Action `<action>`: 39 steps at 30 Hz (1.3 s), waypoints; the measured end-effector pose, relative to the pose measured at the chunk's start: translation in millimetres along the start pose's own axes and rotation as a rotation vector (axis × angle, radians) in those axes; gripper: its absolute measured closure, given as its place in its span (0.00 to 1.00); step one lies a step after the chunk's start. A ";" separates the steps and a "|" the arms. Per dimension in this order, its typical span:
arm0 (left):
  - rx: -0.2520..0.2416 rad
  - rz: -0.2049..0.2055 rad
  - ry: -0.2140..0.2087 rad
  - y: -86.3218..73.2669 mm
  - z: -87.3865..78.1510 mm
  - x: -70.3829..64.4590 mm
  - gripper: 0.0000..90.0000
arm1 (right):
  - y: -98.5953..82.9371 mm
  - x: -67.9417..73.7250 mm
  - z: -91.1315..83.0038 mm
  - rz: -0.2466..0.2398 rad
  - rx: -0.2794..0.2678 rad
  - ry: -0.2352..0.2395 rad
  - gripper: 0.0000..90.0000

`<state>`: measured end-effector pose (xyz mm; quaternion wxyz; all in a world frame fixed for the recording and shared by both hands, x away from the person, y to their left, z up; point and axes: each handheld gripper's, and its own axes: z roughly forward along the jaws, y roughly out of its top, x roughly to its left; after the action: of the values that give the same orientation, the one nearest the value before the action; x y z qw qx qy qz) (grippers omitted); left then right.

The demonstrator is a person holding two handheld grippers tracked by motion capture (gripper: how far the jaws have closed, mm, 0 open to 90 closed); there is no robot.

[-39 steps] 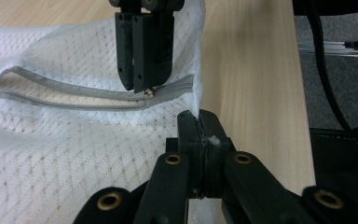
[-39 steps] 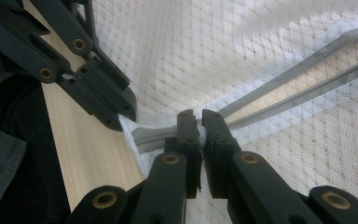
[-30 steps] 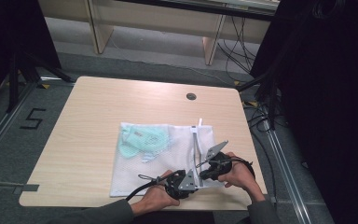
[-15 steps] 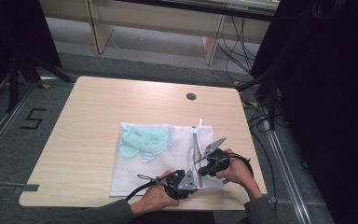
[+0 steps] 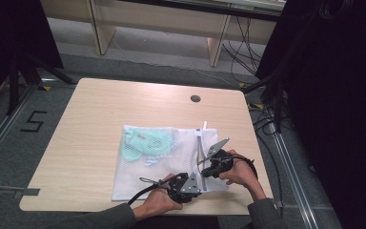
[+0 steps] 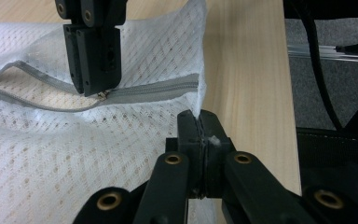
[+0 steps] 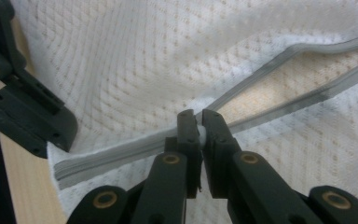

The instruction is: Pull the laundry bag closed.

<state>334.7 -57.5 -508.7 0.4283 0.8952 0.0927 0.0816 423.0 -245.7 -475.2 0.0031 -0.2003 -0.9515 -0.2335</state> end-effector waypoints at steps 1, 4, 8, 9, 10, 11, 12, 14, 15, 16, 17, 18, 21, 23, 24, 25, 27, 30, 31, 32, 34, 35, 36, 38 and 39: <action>-0.014 -0.018 0.000 -0.1 0.6 -0.9 0.99 | 0.1 0.6 0.1 0.020 0.003 0.006 0.97; -0.011 -0.014 0.001 -0.3 -0.3 0.0 0.99 | 1.8 -0.9 0.0 0.026 0.007 0.008 0.97; -0.003 -0.006 0.004 -0.3 -0.6 0.8 0.99 | 3.0 -3.2 1.2 -0.003 0.002 0.000 0.97; -0.004 -0.007 0.006 -0.4 -0.4 0.8 0.99 | 3.3 -3.4 1.2 -0.003 0.001 0.001 0.97; -0.001 -0.010 0.001 -0.2 -0.7 1.1 0.99 | 3.7 -4.4 1.7 -0.005 0.001 -0.001 0.97; -0.004 -0.016 -0.002 -0.2 -0.7 1.0 0.99 | 3.7 -4.4 1.7 -0.005 0.001 -0.001 0.97; -0.009 -0.019 0.001 -0.2 -0.6 0.7 0.99 | 4.2 -6.8 2.3 -0.033 -0.004 -0.003 0.97; -0.011 -0.024 -0.003 -0.2 -1.0 0.4 0.99 | 4.4 -7.1 1.6 -0.003 -0.002 -0.016 0.97; 0.003 -0.013 -0.002 0.0 -2.2 1.6 0.99 | 4.4 -7.2 1.6 0.008 0.002 -0.010 0.97; -0.001 -0.015 -0.001 0.1 -2.0 1.1 0.99 | 4.5 -8.6 2.1 0.001 0.002 -0.020 0.97; -0.004 -0.016 0.002 -0.1 -1.7 1.0 0.99 | 4.8 -8.9 2.5 0.013 0.009 -0.006 0.97; -0.004 -0.016 0.001 -0.3 -1.6 1.0 0.99 | 4.8 -8.9 2.5 0.013 0.009 -0.006 0.97; -0.008 -0.022 -0.005 -0.2 -1.3 -0.1 0.99 | 6.8 -11.3 2.2 -0.002 0.002 -0.028 0.97; -0.017 -0.025 -0.001 -0.3 -0.8 -0.9 0.99 | 7.5 -12.2 1.9 -0.005 -0.002 -0.029 0.97; -0.012 -0.028 -0.006 -0.3 -1.3 -0.6 0.99 | 8.1 -13.2 1.6 -0.004 0.001 -0.022 0.97; -0.012 -0.028 -0.005 -0.4 -1.4 -0.5 0.99 | 8.9 -13.8 1.5 0.008 0.004 -0.027 0.97; -0.014 -0.025 -0.004 -0.2 -1.5 -0.5 0.99 | 9.6 -16.9 2.5 -0.023 -0.004 -0.027 0.97; -0.014 -0.030 -0.005 -0.3 -1.6 -0.6 0.99 | 10.8 -17.6 2.0 0.005 0.003 -0.032 0.97; -0.016 -0.026 -0.002 -0.2 -1.6 -0.9 0.99 | 11.0 -18.1 2.4 0.008 0.001 -0.034 0.97; -0.010 -0.016 0.001 -0.1 -1.9 -0.9 0.99 | 11.4 -19.1 2.4 0.005 0.000 -0.035 0.97; -0.010 -0.018 0.001 -0.2 -1.9 -0.9 0.99 | 12.6 -24.0 2.5 -0.015 -0.013 -0.045 0.97; -0.014 -0.022 0.001 -0.3 -1.7 -1.2 0.99 | 12.5 -22.3 2.2 0.011 -0.006 -0.042 0.97; -0.012 -0.022 -0.003 -0.1 -2.1 -0.6 0.99 | 12.9 -22.5 2.3 0.013 -0.006 -0.040 0.97; -0.004 -0.018 -0.008 0.0 -2.9 0.7 0.99 | 13.5 -22.8 2.1 0.013 -0.004 -0.045 0.97; -0.017 -0.029 -0.002 -0.3 -2.1 -0.5 0.99 | 14.1 -24.3 2.4 0.002 -0.006 -0.047 0.97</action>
<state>333.7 -55.8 -507.7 0.4373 0.8900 0.1046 0.0753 450.9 -242.4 -473.5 -0.0195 -0.2066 -0.9504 -0.2317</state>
